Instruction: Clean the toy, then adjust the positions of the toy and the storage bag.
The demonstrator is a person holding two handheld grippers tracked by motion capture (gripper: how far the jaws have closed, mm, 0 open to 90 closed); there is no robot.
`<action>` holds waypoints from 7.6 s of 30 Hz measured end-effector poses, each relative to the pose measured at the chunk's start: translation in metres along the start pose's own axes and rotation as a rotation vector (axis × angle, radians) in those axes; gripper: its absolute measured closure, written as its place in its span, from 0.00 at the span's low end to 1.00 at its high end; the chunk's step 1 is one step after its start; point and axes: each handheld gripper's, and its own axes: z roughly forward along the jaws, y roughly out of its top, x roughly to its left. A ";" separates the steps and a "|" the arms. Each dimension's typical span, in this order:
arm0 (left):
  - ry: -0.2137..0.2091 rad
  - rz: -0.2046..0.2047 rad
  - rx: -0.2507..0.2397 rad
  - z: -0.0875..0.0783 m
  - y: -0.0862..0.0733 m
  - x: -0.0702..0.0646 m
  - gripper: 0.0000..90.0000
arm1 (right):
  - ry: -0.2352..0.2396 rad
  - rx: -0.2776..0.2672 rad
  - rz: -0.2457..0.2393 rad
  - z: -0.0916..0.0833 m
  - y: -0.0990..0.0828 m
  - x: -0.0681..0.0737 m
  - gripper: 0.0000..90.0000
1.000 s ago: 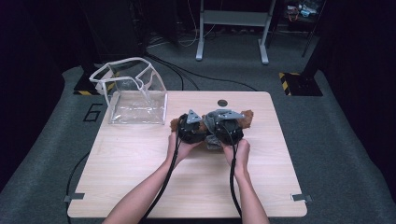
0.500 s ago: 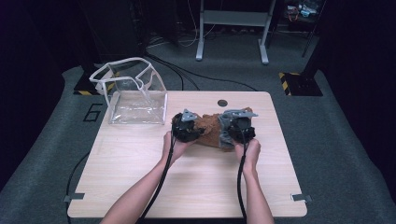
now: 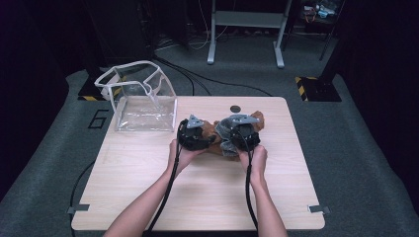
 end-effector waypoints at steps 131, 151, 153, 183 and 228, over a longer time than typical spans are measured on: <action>0.051 -0.069 0.033 -0.005 -0.051 0.047 0.58 | 0.122 -0.012 -0.224 -0.001 0.018 0.079 0.85; 0.070 -0.043 0.002 -0.004 -0.046 0.041 0.51 | 0.048 -0.001 -0.175 -0.008 0.036 0.055 0.83; 0.076 -0.050 0.013 -0.002 -0.047 0.042 0.51 | 0.066 0.034 -0.201 0.004 0.034 0.059 0.84; 0.085 -0.056 0.045 0.006 -0.047 0.044 0.50 | -0.139 0.133 0.154 -0.016 -0.067 -0.089 0.82; 0.122 -0.034 0.003 -0.023 -0.026 0.048 0.31 | 0.011 0.113 0.184 -0.027 -0.062 -0.111 0.06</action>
